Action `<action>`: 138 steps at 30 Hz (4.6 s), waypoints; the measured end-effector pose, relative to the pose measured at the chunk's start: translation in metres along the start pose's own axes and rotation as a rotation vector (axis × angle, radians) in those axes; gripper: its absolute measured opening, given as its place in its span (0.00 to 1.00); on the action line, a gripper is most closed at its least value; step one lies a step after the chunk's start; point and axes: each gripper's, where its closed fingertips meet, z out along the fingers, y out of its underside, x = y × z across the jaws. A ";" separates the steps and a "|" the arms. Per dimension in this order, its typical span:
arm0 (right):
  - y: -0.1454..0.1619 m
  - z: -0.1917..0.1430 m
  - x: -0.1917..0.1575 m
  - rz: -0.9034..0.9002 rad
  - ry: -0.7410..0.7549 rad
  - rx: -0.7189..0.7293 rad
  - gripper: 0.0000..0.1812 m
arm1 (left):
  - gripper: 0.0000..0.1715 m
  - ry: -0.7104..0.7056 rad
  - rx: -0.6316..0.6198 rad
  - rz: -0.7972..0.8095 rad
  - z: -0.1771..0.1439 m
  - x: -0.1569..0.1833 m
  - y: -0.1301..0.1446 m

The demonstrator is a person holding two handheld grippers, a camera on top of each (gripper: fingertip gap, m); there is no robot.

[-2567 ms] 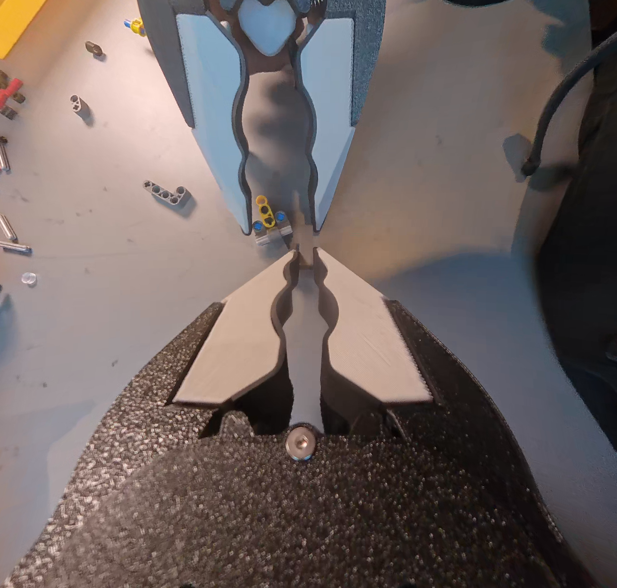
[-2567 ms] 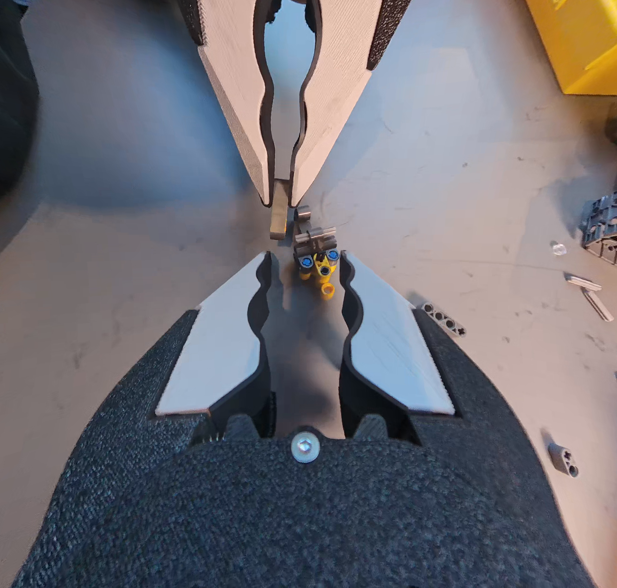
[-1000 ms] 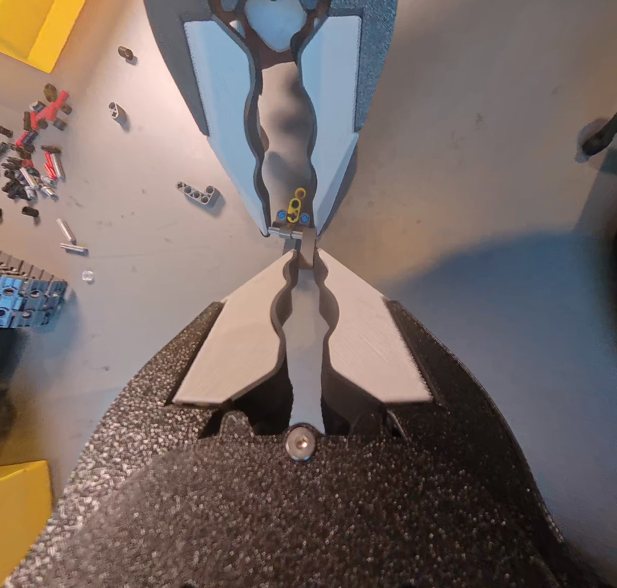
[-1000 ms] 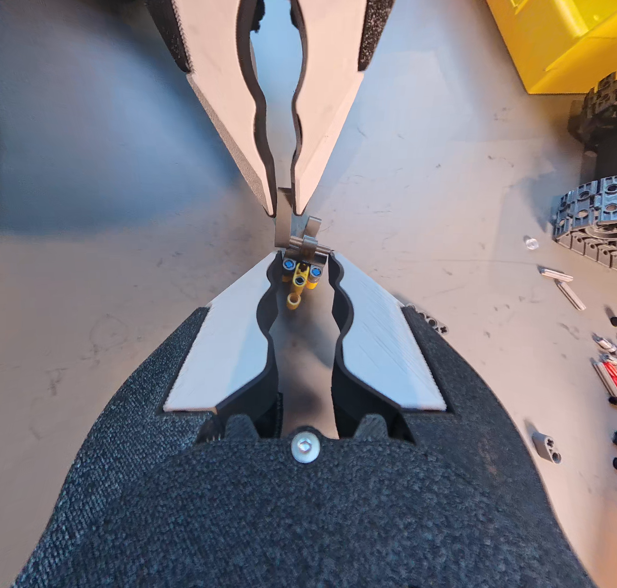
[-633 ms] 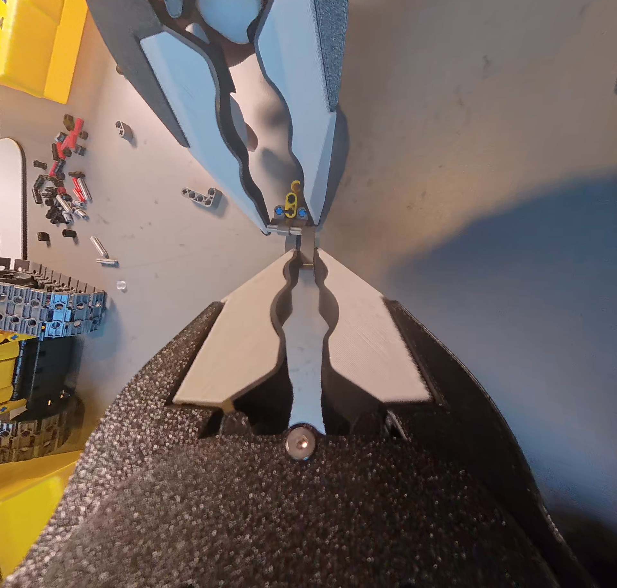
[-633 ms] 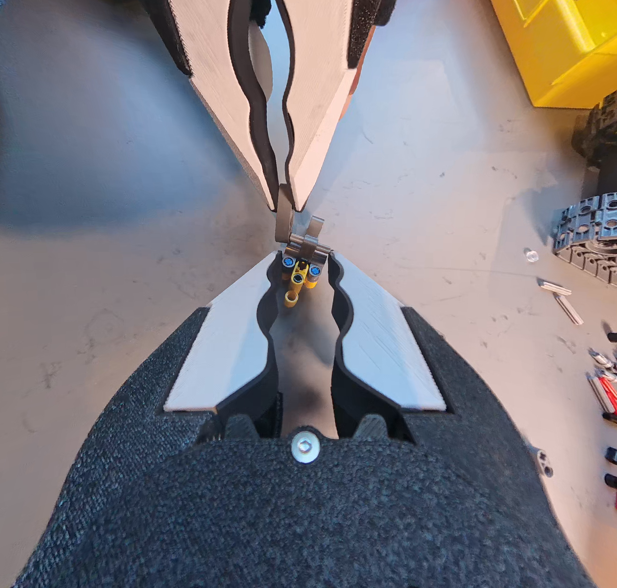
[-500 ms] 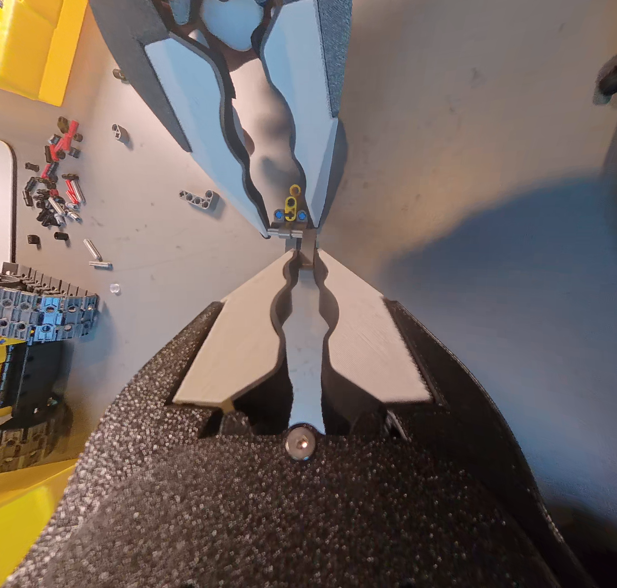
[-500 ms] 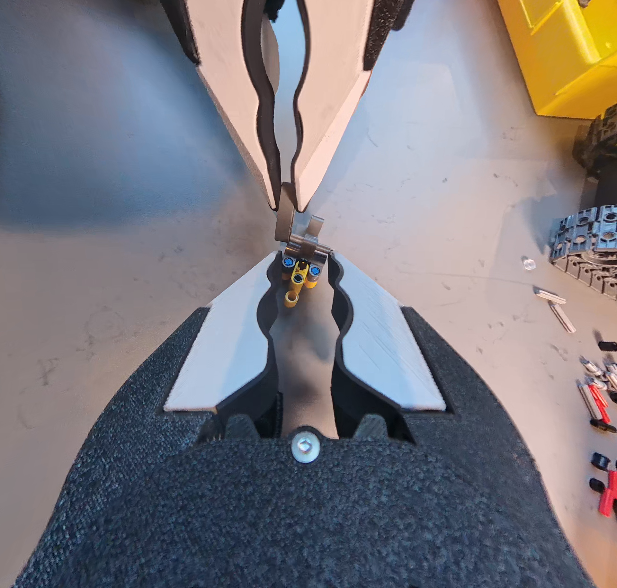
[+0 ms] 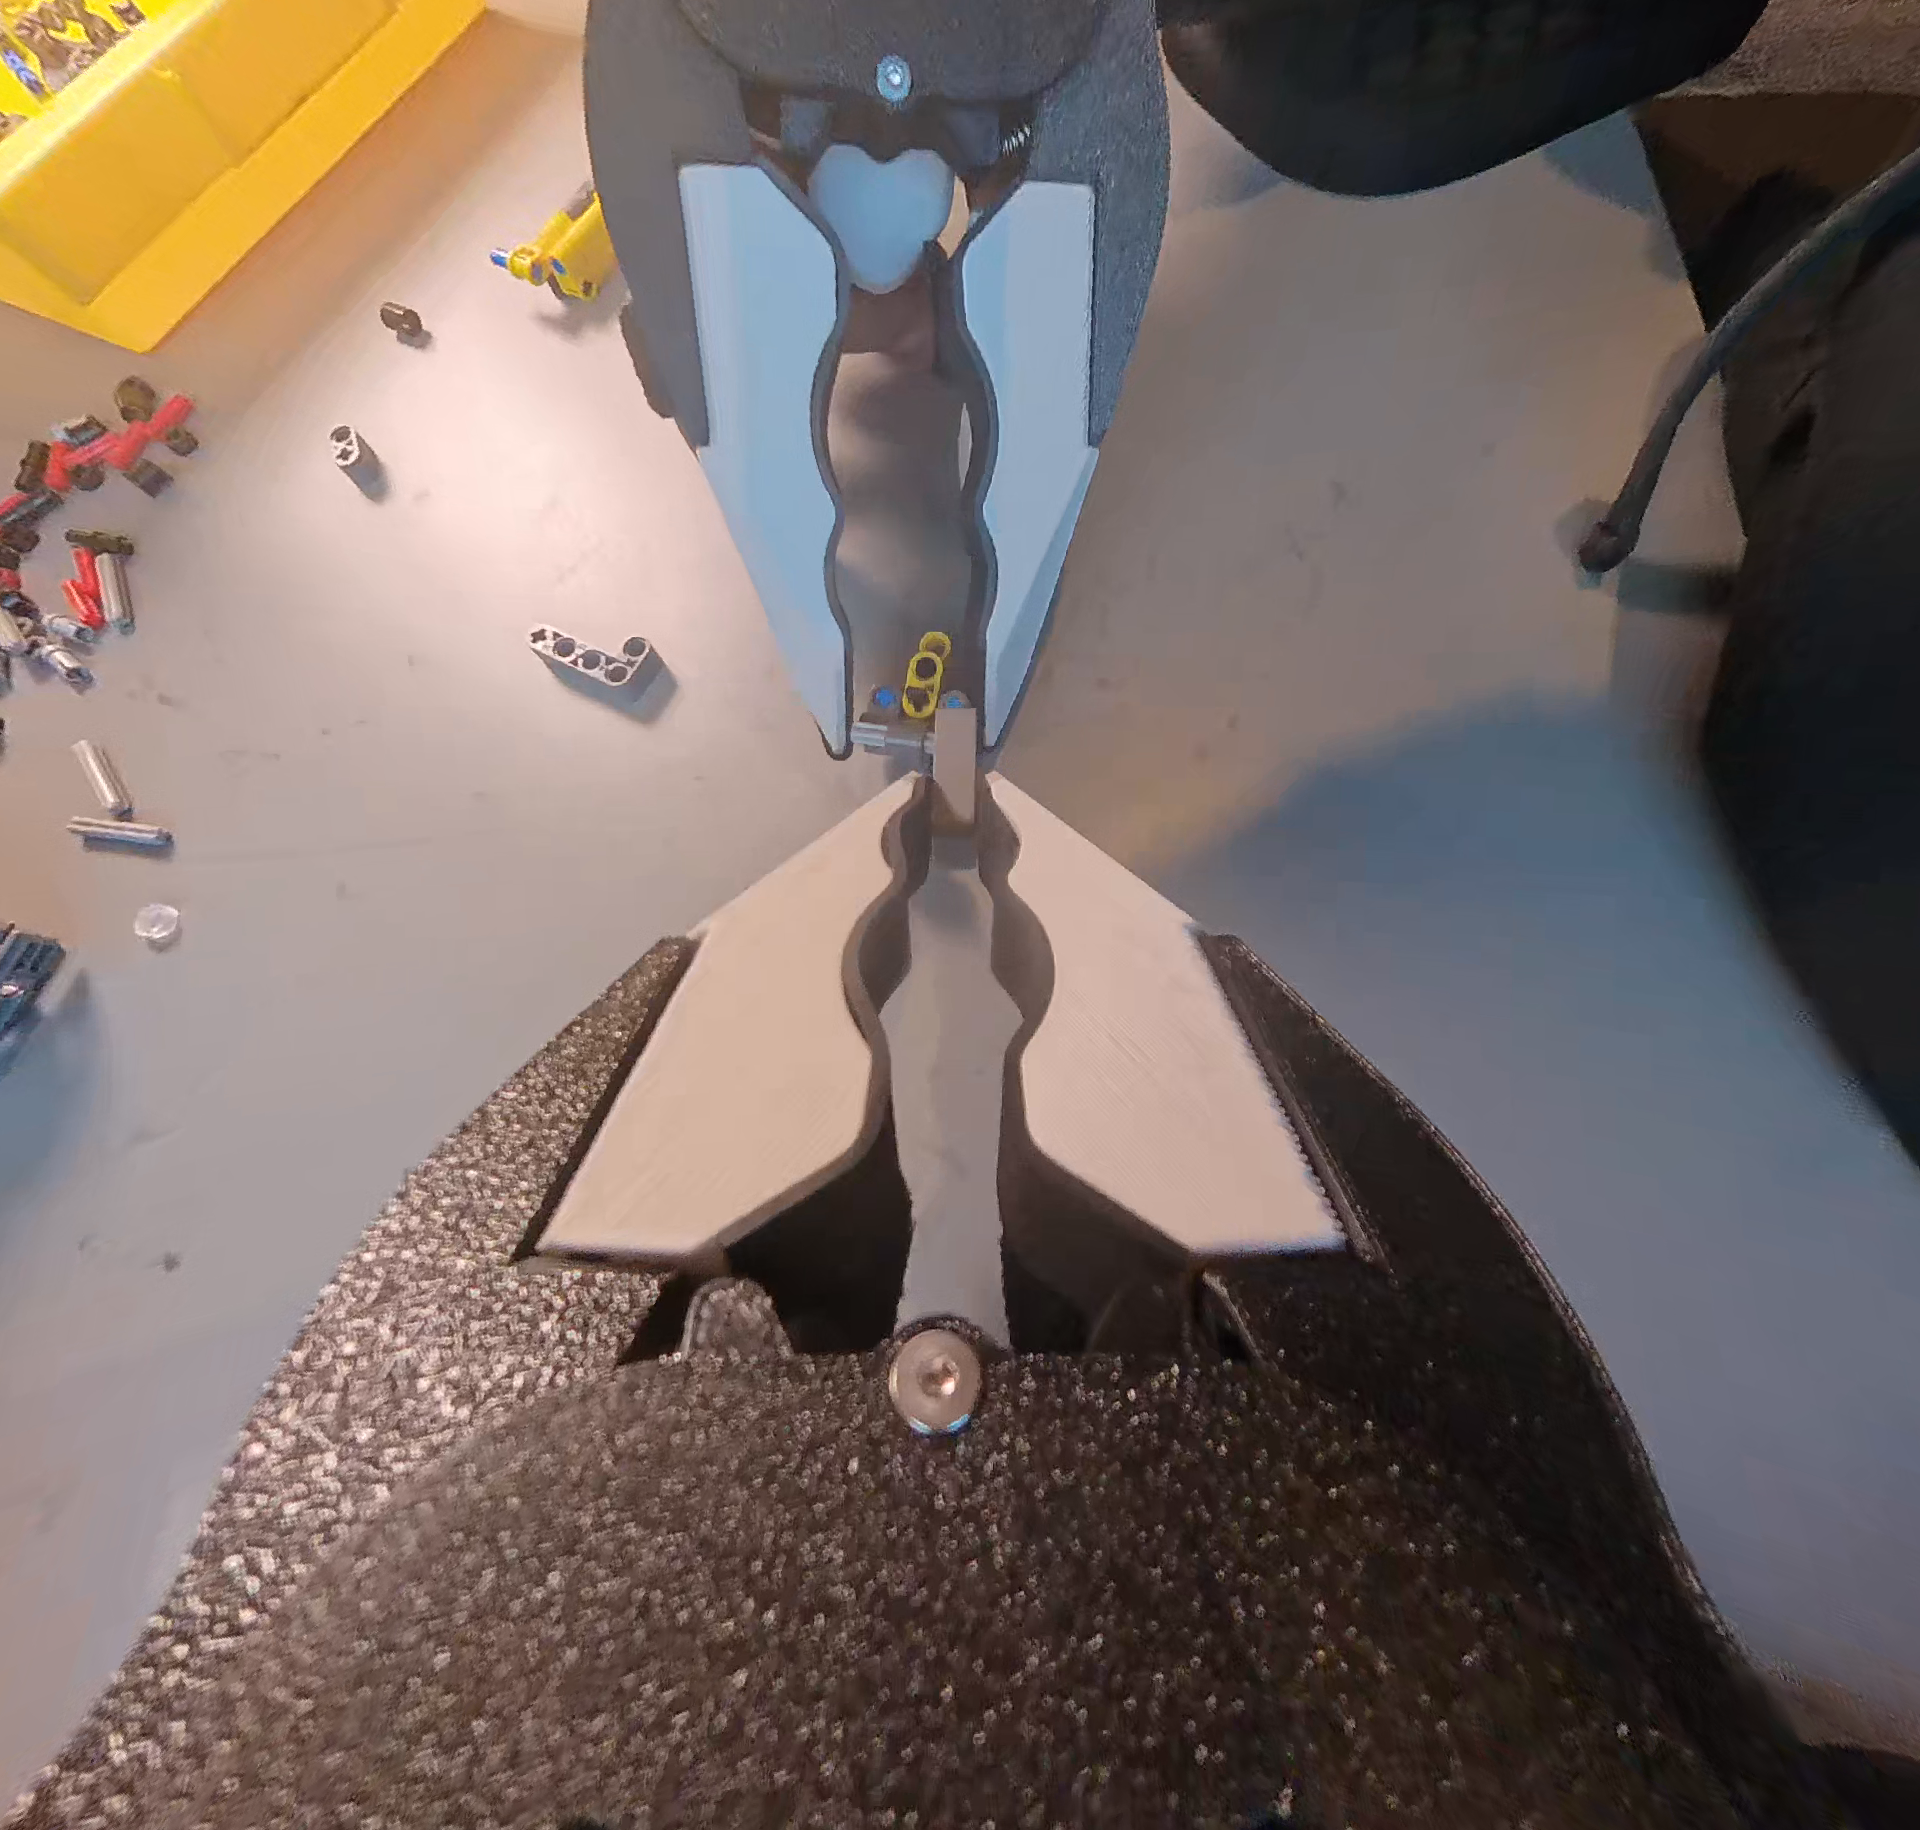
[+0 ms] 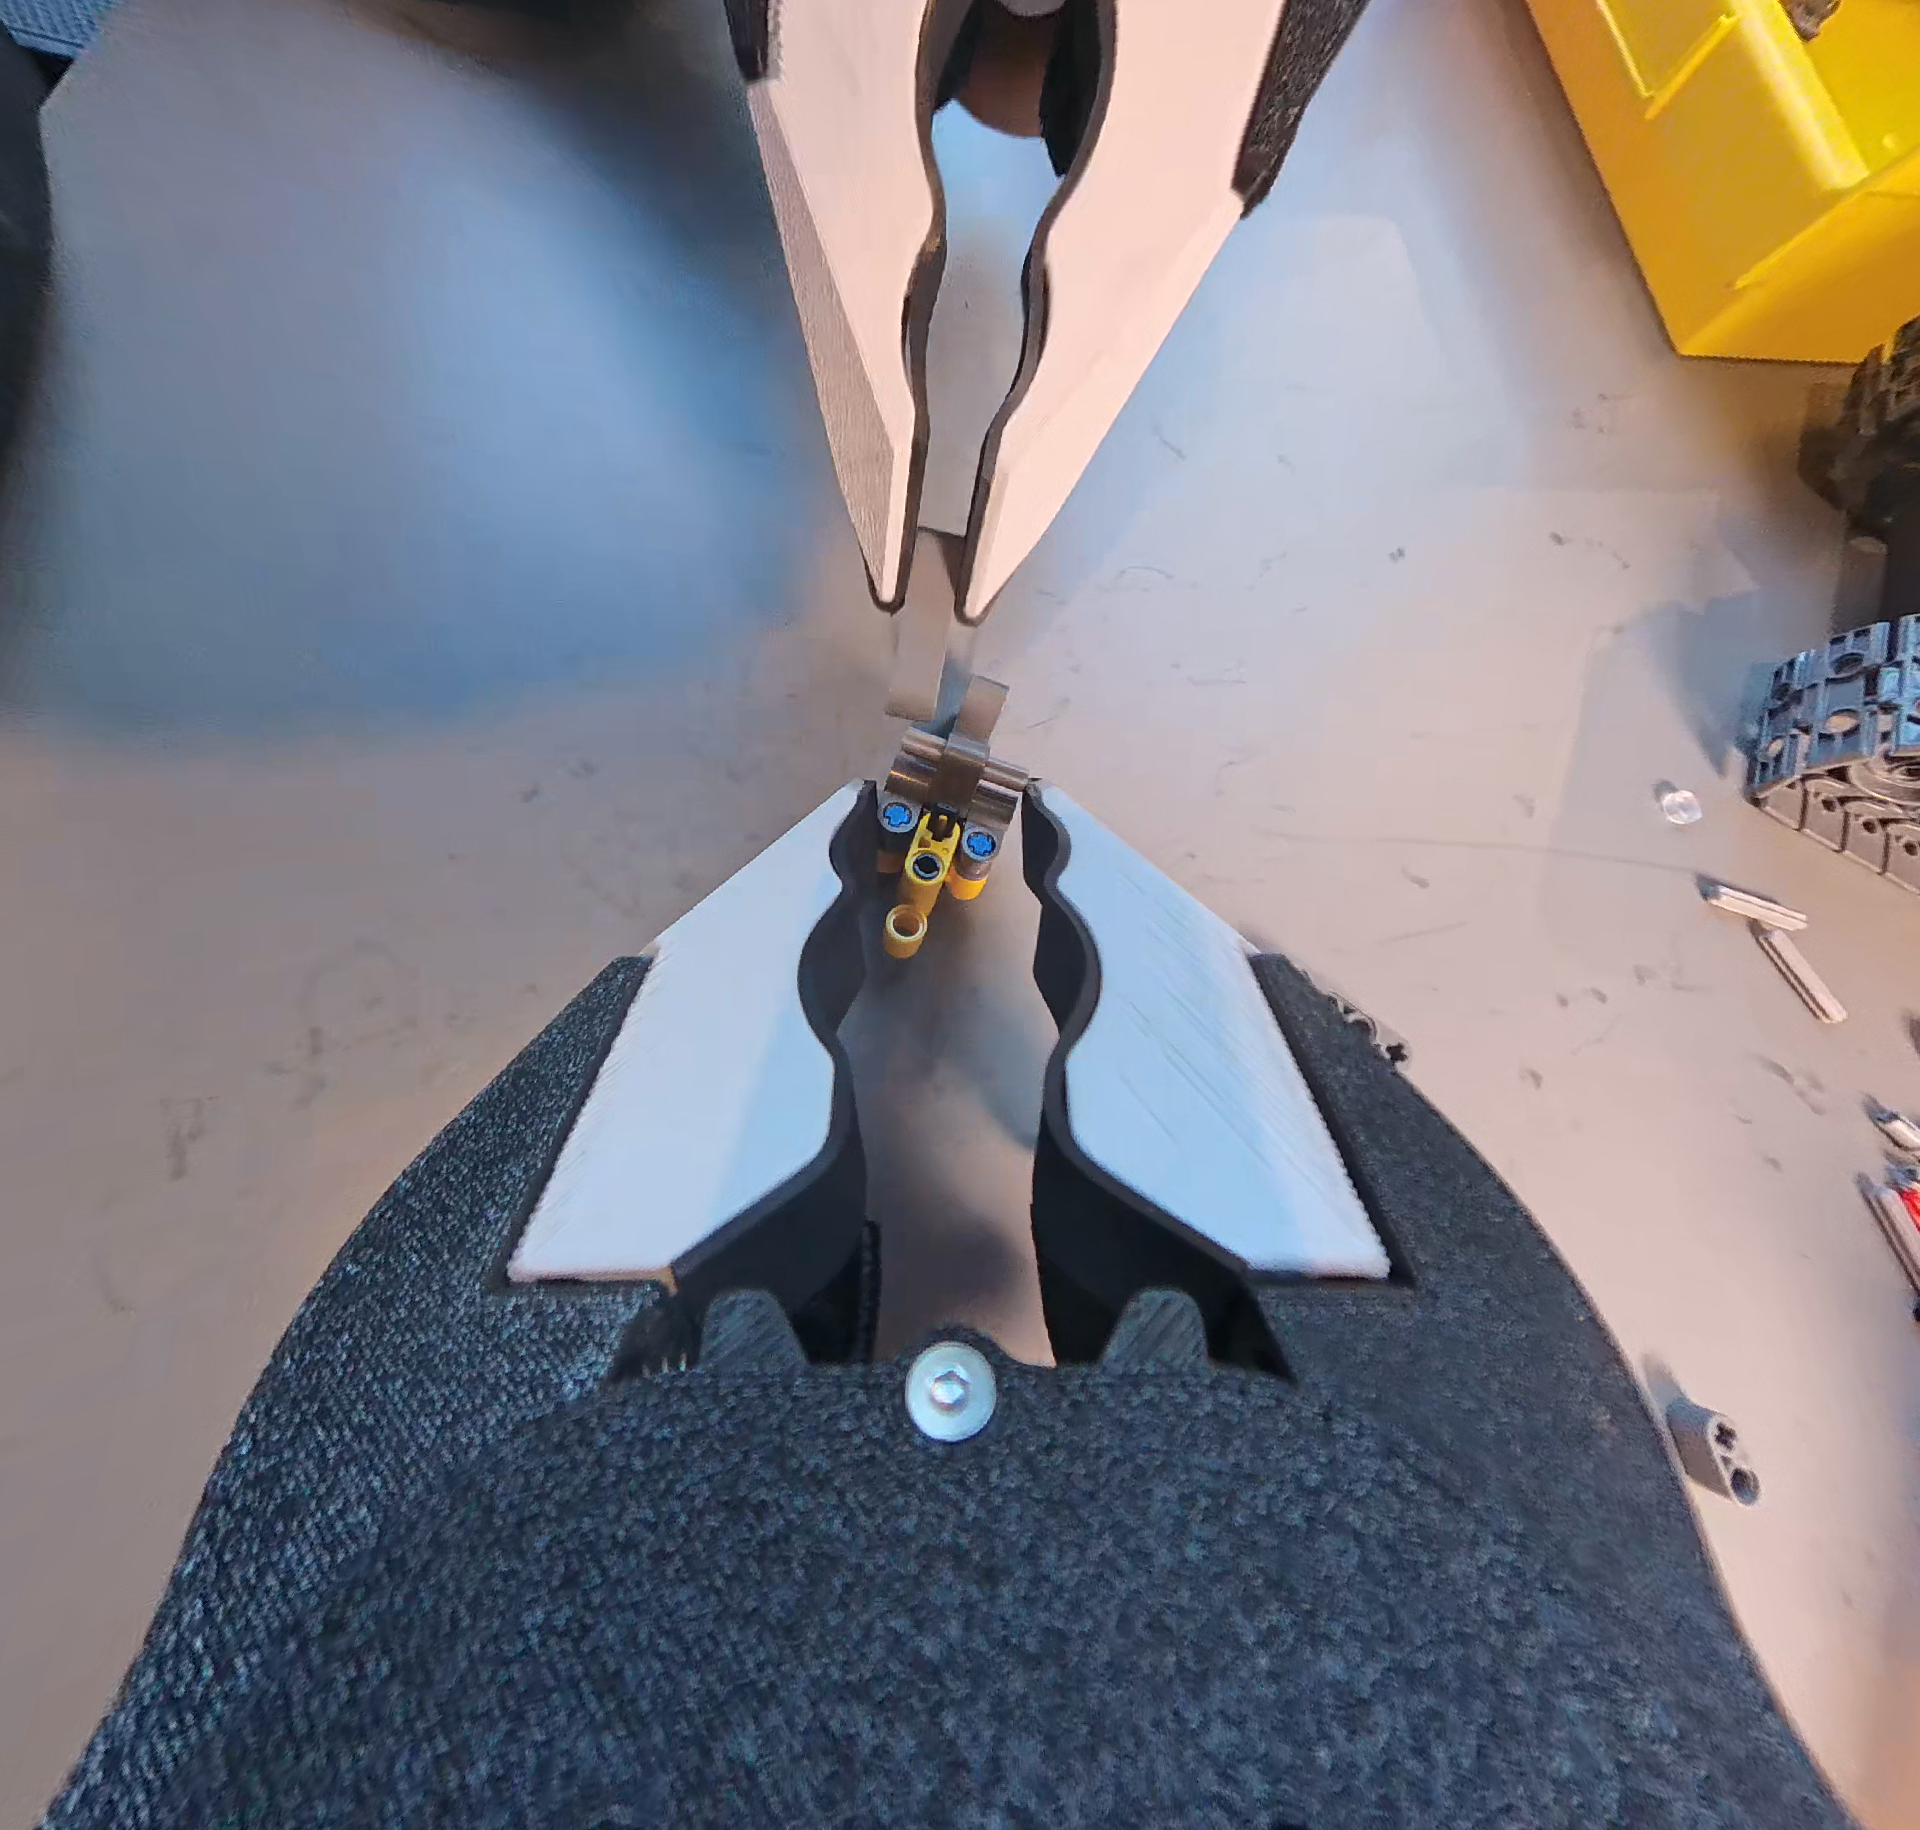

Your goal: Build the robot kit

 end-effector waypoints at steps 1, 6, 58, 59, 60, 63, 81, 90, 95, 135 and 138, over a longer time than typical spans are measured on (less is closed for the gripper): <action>0.001 -0.001 0.000 0.001 0.002 -0.003 0.16 | 0.04 0.002 -0.002 0.000 0.002 0.000 0.002; -0.006 -0.010 0.002 0.053 -0.003 0.034 0.21 | 0.04 -0.001 0.009 0.009 0.006 0.001 0.004; -0.003 -0.001 -0.002 0.104 0.001 -0.001 0.18 | 0.04 -0.089 -0.048 0.052 0.022 0.005 0.017; -0.003 -0.001 -0.002 0.104 0.000 0.000 0.18 | 0.04 -0.088 -0.048 0.051 0.022 0.006 0.017; -0.003 -0.001 -0.002 0.105 0.000 0.001 0.18 | 0.04 -0.088 -0.047 0.051 0.022 0.006 0.017; -0.003 -0.001 -0.002 0.102 0.003 0.004 0.18 | 0.04 -0.085 -0.050 0.042 0.021 0.006 0.016; -0.003 0.000 -0.001 0.081 0.015 -0.009 0.18 | 0.04 -0.101 -0.012 0.048 0.012 0.003 0.004; -0.002 0.001 0.002 0.061 0.021 -0.015 0.18 | 0.05 -0.141 -0.028 0.110 0.010 -0.002 -0.002; -0.001 0.000 0.003 0.050 0.032 -0.025 0.17 | 0.05 -0.165 -0.038 0.147 0.012 -0.002 -0.003; -0.002 -0.005 0.008 0.086 0.026 0.004 0.18 | 0.05 -0.267 -0.071 0.379 0.018 -0.005 -0.007; -0.004 -0.005 0.008 0.066 0.035 0.008 0.17 | 0.05 -0.257 -0.062 0.338 0.017 -0.005 -0.006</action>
